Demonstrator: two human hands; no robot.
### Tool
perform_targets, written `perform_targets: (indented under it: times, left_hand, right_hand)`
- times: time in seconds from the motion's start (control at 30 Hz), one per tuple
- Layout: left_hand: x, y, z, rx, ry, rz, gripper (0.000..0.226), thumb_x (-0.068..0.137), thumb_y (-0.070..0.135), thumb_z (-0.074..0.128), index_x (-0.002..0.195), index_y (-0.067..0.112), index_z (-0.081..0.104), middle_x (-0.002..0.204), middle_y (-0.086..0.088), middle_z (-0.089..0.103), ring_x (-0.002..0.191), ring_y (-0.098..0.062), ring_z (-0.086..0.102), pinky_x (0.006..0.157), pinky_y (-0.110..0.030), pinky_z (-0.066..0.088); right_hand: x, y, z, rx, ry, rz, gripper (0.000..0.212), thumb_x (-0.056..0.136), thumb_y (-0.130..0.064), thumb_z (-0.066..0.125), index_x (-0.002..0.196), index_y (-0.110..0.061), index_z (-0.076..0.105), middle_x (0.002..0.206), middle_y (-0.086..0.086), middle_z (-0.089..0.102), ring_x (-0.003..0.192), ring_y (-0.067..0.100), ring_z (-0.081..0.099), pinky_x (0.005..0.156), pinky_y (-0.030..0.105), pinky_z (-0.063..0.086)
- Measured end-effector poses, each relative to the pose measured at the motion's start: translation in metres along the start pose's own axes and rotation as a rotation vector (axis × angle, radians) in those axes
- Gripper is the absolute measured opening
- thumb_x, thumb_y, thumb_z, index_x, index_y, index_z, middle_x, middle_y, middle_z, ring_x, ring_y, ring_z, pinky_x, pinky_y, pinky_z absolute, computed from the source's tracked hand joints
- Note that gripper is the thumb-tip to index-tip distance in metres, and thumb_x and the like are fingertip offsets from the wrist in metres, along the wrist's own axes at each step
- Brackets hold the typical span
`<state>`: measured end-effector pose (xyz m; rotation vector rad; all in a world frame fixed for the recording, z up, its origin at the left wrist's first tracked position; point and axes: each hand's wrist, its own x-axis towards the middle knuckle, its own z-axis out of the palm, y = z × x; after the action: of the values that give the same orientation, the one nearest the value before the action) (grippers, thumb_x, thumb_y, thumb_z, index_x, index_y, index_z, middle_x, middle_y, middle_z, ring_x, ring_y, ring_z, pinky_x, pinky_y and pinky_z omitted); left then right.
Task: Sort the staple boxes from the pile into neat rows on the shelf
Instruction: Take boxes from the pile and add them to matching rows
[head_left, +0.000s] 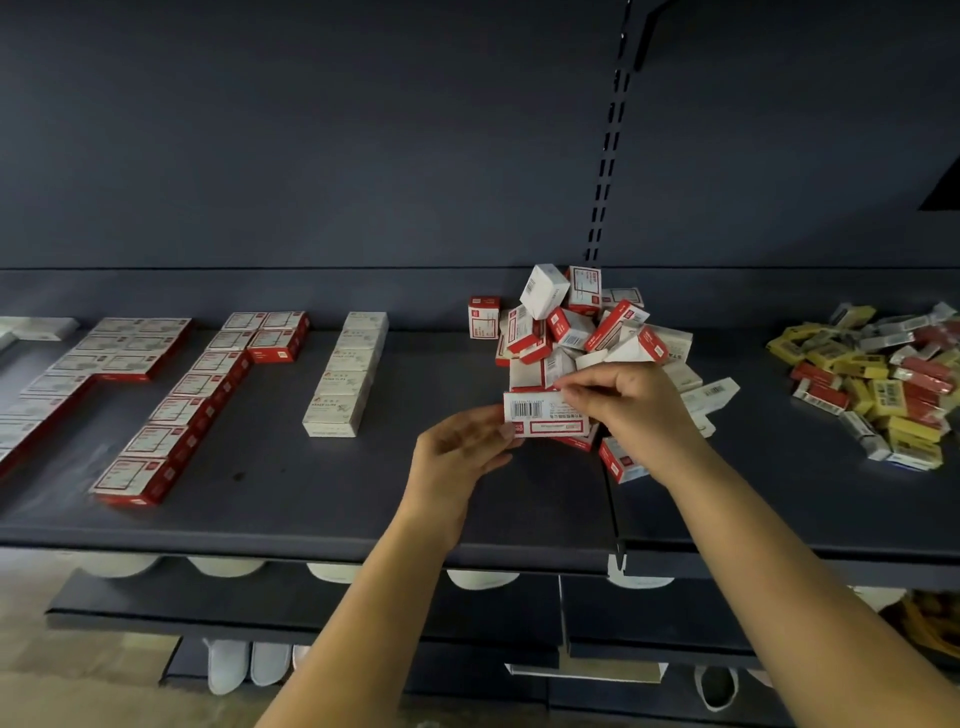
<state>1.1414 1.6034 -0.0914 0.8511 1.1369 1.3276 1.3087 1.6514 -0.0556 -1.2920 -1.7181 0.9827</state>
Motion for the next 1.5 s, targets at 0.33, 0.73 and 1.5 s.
perform_targets:
  times: [0.33,0.73,1.5]
  left_hand:
    - [0.021,0.037,-0.017,0.181,0.008,0.216,0.018,0.083,-0.001,0.063,0.096,0.009,0.068,0.082,-0.001,0.071,0.078,-0.01,0.068,0.068,-0.02,0.053]
    - [-0.002,0.043,-0.1,-0.1,0.044,0.009,0.03,0.072,0.011,0.066,0.101,0.008,0.065,0.085,-0.003,0.073,0.081,-0.016,0.069,0.067,-0.024,0.056]
    - [-0.029,0.086,-0.311,-0.208,0.077,-0.099,0.022,0.069,0.012,0.067,0.09,0.006,0.068,0.086,-0.012,0.072,0.074,-0.02,0.07,0.068,-0.026,0.057]
  right_hand:
    - [-0.006,-0.01,0.02,0.264,-0.179,0.07,0.022,0.086,-0.02,0.062,0.107,-0.022,0.063,0.092,-0.007,0.07,0.075,0.004,0.067,0.058,0.013,0.048]
    - [-0.006,-0.033,0.115,0.768,-0.127,0.259,0.019,0.079,-0.008,0.06,0.097,-0.003,0.058,0.086,0.012,0.072,0.08,0.024,0.069,0.066,0.027,0.055]
    - [-0.018,-0.108,0.325,0.581,0.084,0.217,0.02,0.079,-0.007,0.067,0.095,-0.014,0.058,0.091,0.003,0.067,0.082,0.015,0.065,0.068,0.024,0.054]
